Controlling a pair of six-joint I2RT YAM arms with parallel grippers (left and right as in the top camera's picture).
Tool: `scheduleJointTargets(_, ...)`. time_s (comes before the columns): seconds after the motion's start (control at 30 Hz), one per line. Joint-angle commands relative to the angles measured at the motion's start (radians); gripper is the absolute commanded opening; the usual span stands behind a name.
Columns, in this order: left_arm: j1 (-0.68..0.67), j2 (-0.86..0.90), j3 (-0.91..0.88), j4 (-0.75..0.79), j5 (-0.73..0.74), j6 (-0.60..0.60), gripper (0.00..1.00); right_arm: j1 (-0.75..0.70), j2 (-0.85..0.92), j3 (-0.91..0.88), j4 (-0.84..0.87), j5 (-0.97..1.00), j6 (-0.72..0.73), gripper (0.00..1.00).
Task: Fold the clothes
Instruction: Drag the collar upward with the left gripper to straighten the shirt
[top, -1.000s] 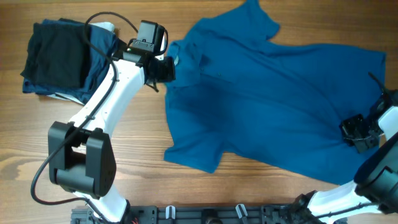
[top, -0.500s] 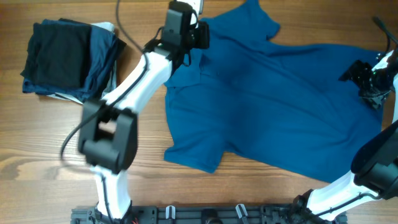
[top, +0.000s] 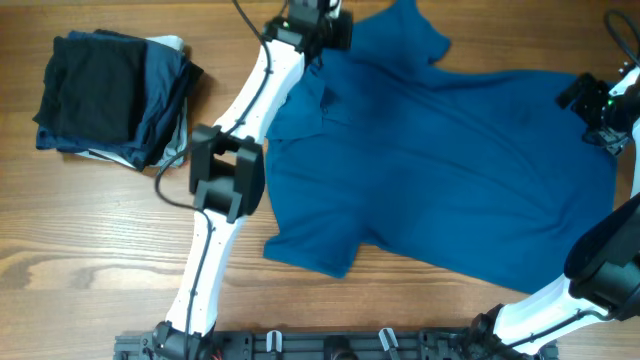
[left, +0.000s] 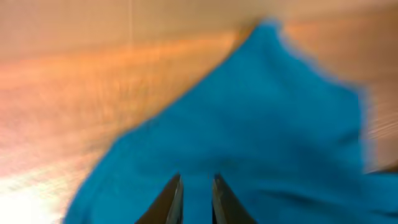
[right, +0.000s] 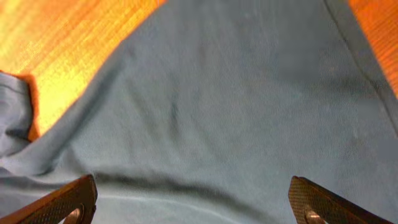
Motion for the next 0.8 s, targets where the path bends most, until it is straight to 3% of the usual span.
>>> scheduleJointTargets(0.0, 0.007, 0.08, 0.001, 0.016, -0.04, 0.039, 0.16, -0.002, -0.003, 0.013, 0.013, -0.009, 0.002, 1.0)
scheduleJointTargets(0.27, 0.05, 0.138, 0.0, -0.011, -0.239, 0.025, 0.17, -0.002, -0.003, 0.013, 0.014, -0.009, 0.002, 1.0)
scheduleJointTargets(0.47, 0.18, 0.168, -0.006, -0.155, -0.238, -0.076, 0.13, -0.002, -0.003, 0.013, 0.014, -0.009, 0.002, 0.99)
scheduleJointTargets(0.77, 0.303, 0.155, -0.006, -0.303, -0.238, -0.134, 0.08, -0.002, -0.003, 0.013, 0.014, -0.009, 0.002, 1.0)
